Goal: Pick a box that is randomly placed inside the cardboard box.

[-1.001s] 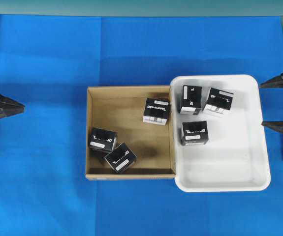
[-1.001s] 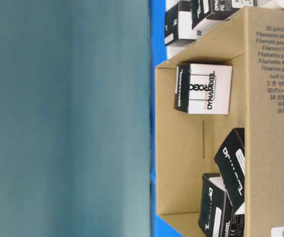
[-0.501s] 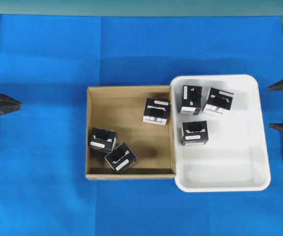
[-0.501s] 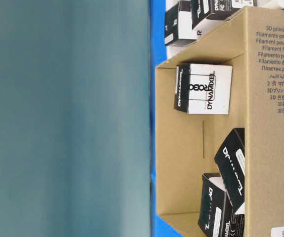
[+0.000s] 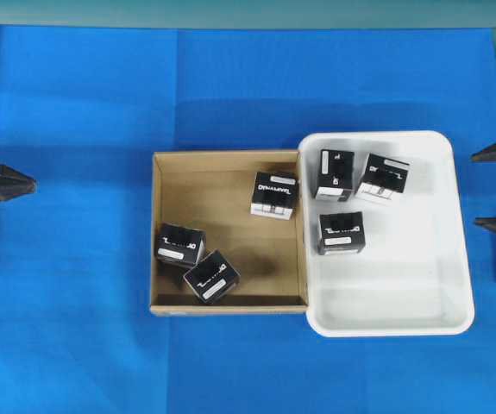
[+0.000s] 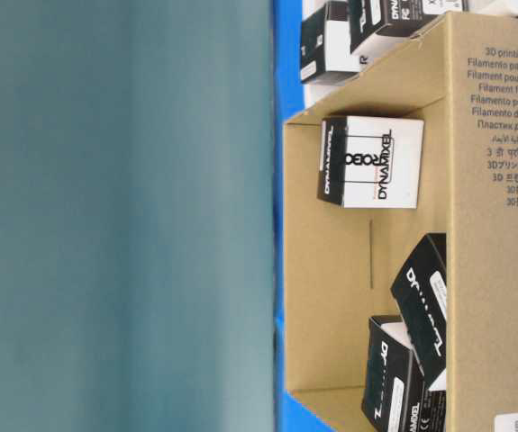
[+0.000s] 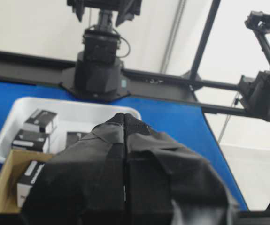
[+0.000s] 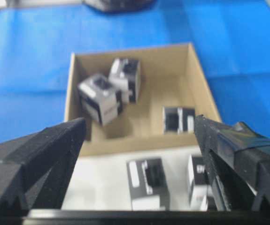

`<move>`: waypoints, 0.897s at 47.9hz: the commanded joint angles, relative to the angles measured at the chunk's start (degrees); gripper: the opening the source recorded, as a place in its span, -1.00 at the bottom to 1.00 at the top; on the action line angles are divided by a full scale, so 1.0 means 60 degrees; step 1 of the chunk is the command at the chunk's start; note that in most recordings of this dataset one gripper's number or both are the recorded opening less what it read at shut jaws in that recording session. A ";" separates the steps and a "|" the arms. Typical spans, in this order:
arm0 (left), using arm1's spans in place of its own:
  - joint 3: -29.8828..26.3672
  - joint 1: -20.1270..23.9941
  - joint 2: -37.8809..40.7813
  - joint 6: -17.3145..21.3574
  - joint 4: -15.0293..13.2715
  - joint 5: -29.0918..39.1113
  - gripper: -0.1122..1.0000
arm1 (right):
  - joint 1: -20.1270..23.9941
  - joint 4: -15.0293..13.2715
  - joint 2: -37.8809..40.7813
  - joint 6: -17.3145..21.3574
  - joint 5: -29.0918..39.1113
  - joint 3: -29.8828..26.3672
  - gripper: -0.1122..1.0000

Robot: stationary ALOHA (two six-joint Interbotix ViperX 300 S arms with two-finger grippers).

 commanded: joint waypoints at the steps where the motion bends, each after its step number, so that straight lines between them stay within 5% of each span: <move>1: -0.0161 -0.0015 0.0059 0.0015 0.0029 -0.0059 -0.92 | -0.0015 0.0015 0.0029 0.0000 -0.0337 -0.0029 0.98; 43: -0.0176 -0.0029 -0.0103 0.0029 0.0029 -0.0029 -0.92 | 0.0029 0.0015 -0.0425 0.0044 -0.0469 -0.0132 0.98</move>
